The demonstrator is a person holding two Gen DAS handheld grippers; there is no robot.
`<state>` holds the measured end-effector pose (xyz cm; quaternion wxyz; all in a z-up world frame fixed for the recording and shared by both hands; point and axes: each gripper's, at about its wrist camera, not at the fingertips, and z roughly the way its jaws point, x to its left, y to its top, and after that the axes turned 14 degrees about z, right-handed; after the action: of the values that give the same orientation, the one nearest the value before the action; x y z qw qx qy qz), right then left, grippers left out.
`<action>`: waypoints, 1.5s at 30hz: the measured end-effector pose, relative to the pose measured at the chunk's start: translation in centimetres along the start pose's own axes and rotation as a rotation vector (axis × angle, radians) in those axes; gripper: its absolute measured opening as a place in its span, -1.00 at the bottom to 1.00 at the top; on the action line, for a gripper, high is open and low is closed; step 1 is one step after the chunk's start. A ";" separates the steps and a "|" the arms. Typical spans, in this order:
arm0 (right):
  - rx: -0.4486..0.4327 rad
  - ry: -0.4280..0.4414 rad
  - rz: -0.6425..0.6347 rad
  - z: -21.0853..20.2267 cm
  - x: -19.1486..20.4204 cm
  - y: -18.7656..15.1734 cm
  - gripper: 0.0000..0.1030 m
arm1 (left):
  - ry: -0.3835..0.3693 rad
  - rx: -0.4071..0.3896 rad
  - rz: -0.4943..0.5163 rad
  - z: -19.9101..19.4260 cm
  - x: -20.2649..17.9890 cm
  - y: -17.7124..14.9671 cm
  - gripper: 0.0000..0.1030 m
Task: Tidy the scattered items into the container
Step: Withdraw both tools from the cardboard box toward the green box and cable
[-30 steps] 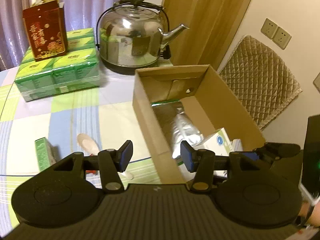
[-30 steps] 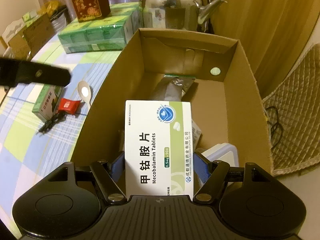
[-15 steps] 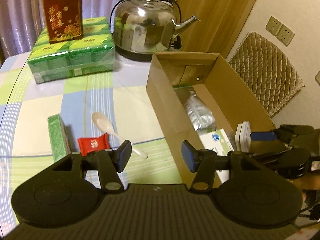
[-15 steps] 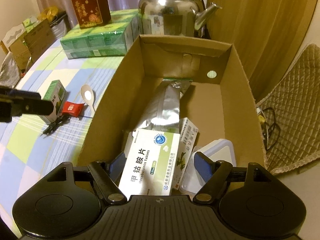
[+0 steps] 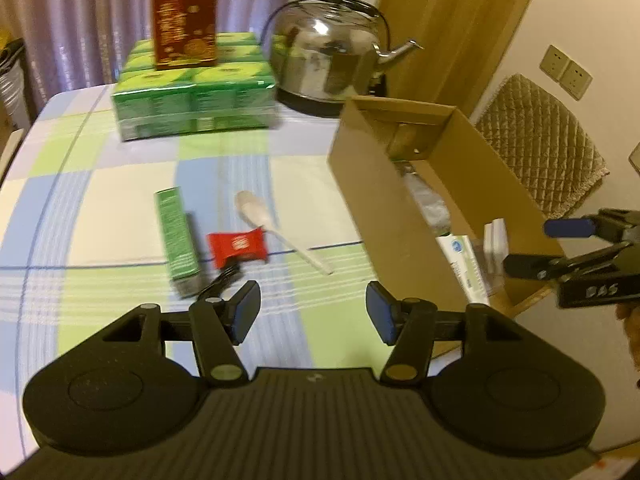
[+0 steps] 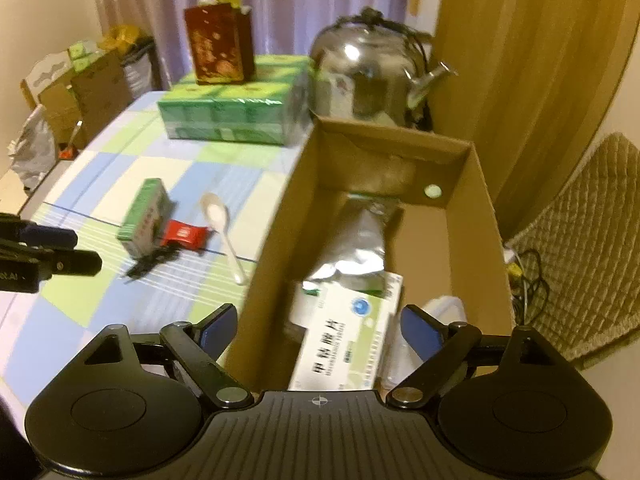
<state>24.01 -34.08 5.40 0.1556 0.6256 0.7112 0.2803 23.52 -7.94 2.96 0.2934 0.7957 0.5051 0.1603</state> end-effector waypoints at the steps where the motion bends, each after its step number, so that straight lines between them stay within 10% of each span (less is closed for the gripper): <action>1: -0.007 0.005 -0.003 -0.3 0.5 0.0 0.71 | 0.008 -0.002 -0.008 -0.5 0.5 -0.5 0.08; 20: -0.044 0.207 -0.048 0.3 11.6 -3.2 0.92 | 0.165 0.016 -0.077 -4.4 10.1 -9.5 0.77; 45: 0.047 0.178 0.054 13.6 14.6 -5.3 0.93 | 0.167 0.088 -0.165 4.8 15.8 -10.2 0.80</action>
<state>25.08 -17.40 -6.61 0.0694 0.6206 0.7114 0.3224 25.86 8.00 -7.78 0.2275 0.7474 0.5980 0.1788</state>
